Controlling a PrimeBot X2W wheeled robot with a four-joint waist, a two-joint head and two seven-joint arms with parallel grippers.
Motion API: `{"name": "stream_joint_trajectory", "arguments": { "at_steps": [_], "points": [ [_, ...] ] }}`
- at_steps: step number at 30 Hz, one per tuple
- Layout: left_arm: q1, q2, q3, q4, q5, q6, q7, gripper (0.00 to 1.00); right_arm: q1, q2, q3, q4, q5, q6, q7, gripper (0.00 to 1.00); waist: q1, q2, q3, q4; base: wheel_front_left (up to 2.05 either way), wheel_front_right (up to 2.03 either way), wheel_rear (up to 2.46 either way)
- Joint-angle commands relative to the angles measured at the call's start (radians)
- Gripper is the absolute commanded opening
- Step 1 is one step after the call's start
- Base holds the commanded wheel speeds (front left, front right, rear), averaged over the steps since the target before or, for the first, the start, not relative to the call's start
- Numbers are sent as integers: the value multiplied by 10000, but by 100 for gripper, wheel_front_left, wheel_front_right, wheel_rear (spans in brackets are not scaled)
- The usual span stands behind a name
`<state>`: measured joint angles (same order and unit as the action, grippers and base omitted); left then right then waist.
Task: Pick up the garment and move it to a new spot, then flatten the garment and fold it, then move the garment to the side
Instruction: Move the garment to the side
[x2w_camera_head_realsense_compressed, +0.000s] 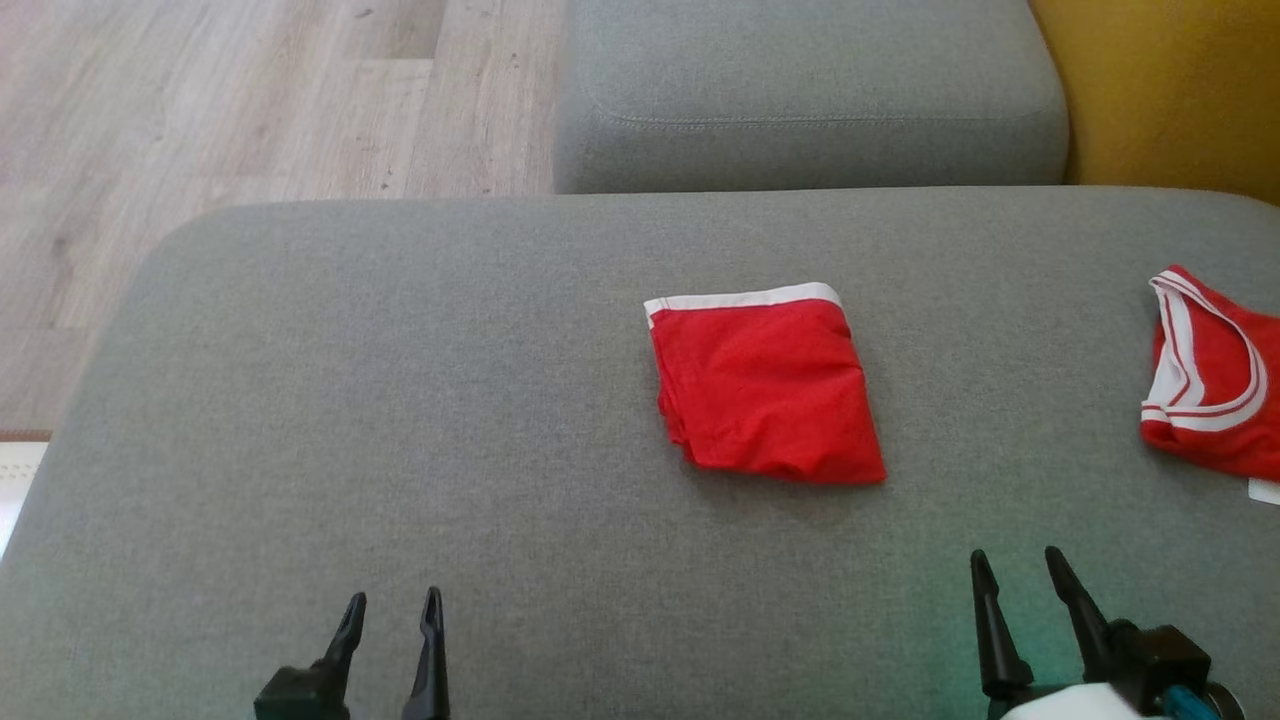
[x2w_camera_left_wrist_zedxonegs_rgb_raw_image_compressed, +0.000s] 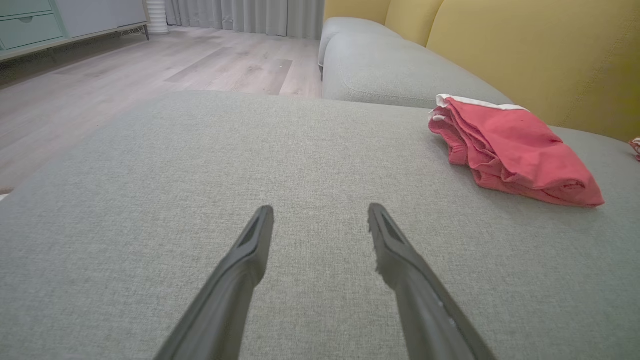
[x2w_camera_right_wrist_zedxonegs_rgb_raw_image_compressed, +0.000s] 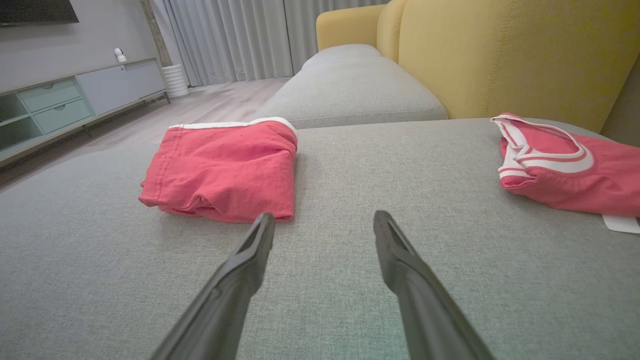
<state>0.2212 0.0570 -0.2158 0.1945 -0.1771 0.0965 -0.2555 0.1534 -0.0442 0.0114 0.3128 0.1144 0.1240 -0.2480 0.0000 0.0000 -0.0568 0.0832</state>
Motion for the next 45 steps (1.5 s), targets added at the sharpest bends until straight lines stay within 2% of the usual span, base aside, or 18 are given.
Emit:
{"name": "stream_joint_trajectory", "arguments": {
  "at_steps": [1,18,23,27,31,34,38,41,44,45],
  "points": [
    [-493,-68,295,-302,116,17,-63,100,-408,-61,255,-253,66,67,-137,100,0,0,-19,-14,0,0,0],
    [-434,-68,300,-316,136,-12,-63,100,-490,-61,494,-91,318,67,122,100,0,0,-100,-64,0,0,0],
    [-514,-68,185,-349,130,-13,-63,100,-1571,-161,744,-678,965,67,1728,100,0,0,183,-43,0,0,0],
    [-711,-68,1,-374,118,-49,-63,100,-2933,-385,739,-1023,1982,67,3940,100,0,0,725,102,0,0,0],
    [-1301,-68,-341,-441,66,-122,-63,100,-4495,-670,482,-676,2581,67,6163,100,0,0,1620,544,0,0,0],
    [-1731,-68,-613,-417,-81,-85,-63,100,-5442,-798,133,-24,2737,67,7331,100,0,0,2192,989,0,0,0],
    [-2133,-68,-1006,-349,-272,12,-63,100,-6352,-837,-219,969,2766,67,8116,100,0,0,2674,1519,0,0,0],
    [-2317,-68,-1237,-335,-402,123,-63,100,-6853,-1015,-350,1733,2276,67,8314,100,0,0,2891,1780,0,0,0],
    [-2407,-68,-1362,-326,-485,224,-63,100,-7237,-829,-628,2479,2356,67,8602,100,0,0,2985,1892,0,0,0],
    [-2418,-68,-1373,-318,-494,243,-63,100,-7347,-796,-663,2674,2358,67,8651,93,0,0,3001,1888,0,0,0]
  ]
}}
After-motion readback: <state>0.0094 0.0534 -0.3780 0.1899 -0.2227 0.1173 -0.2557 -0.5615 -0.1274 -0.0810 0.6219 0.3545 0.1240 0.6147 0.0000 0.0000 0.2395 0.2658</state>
